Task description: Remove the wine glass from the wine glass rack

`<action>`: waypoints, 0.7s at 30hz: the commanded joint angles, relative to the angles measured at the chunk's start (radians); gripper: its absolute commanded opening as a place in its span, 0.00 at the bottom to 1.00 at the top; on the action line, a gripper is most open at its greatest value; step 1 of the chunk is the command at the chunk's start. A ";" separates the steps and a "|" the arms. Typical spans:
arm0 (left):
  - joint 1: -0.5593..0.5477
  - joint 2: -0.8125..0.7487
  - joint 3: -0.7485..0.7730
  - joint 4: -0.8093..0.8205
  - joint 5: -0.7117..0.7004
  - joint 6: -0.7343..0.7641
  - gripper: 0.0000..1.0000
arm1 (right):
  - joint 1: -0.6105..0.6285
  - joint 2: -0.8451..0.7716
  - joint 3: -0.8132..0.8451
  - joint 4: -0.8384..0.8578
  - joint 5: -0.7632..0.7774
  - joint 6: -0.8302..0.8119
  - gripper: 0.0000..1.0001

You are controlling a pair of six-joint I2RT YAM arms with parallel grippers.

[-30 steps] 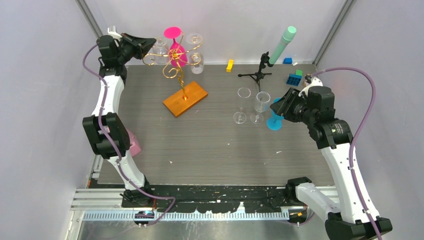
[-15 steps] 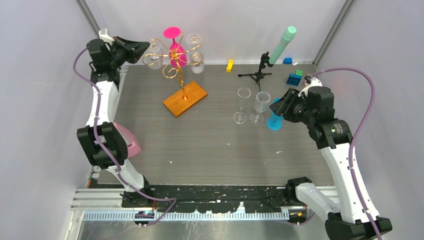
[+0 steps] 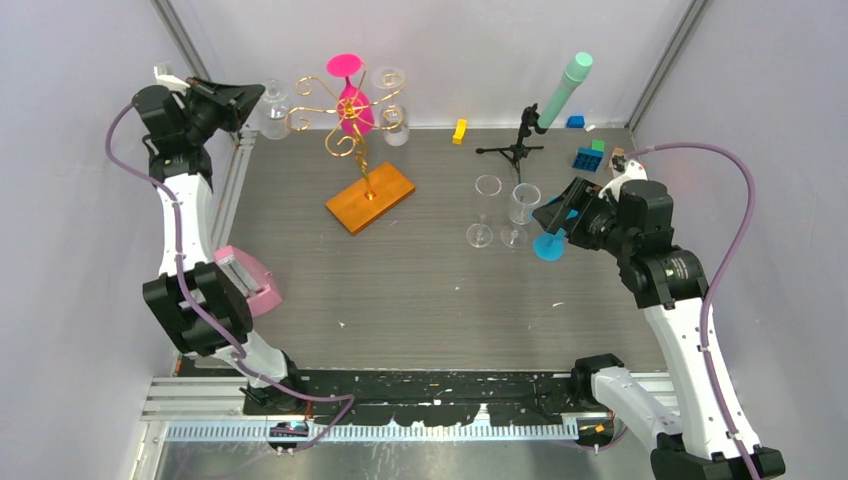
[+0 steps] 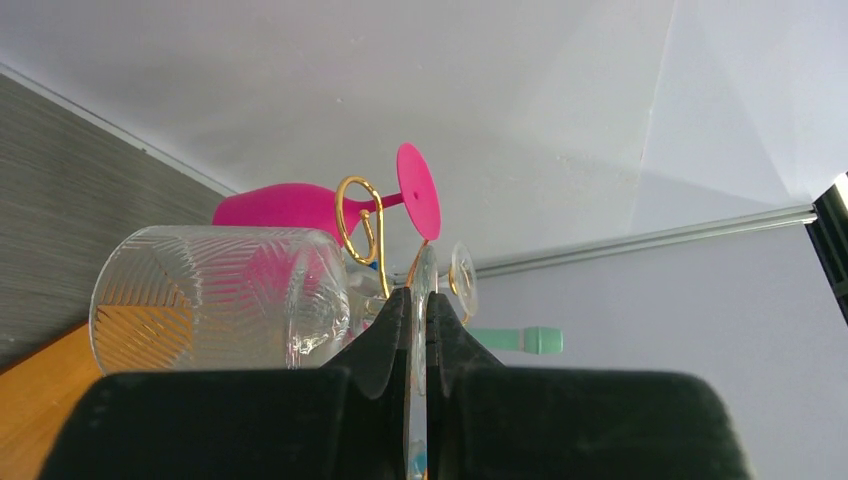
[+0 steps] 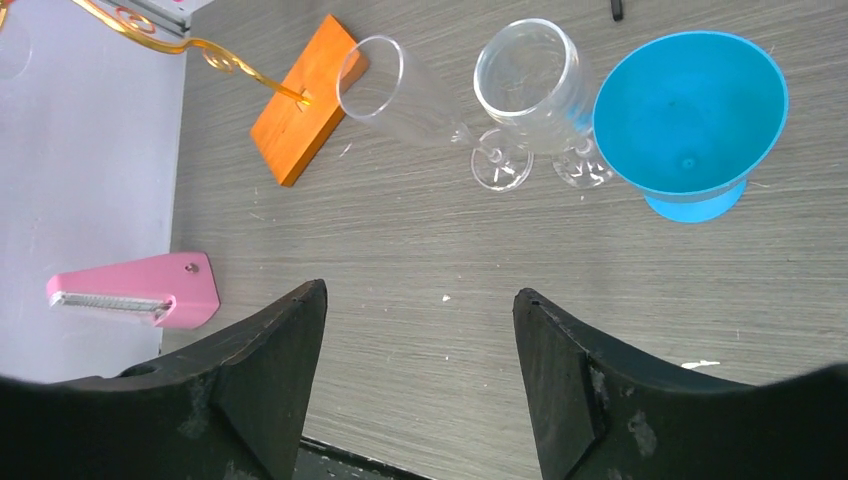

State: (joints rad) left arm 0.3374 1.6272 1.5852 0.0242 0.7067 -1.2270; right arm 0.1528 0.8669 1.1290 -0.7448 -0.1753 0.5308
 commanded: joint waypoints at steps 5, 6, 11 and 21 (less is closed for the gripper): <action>0.019 -0.177 0.060 -0.020 -0.002 0.067 0.00 | -0.006 -0.040 -0.009 0.081 -0.056 0.015 0.75; 0.019 -0.191 0.063 -0.021 0.000 0.064 0.00 | -0.006 -0.041 -0.011 0.087 -0.060 0.020 0.75; 0.009 -0.261 0.034 0.096 0.052 -0.056 0.00 | -0.006 -0.049 -0.031 0.137 -0.101 0.052 0.75; -0.187 -0.364 -0.061 0.325 0.050 -0.320 0.00 | -0.006 -0.058 -0.106 0.340 -0.236 0.217 0.75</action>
State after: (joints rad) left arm 0.2283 1.3186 1.5394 0.1596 0.7456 -1.4113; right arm 0.1528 0.8307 1.0420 -0.5625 -0.3275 0.6552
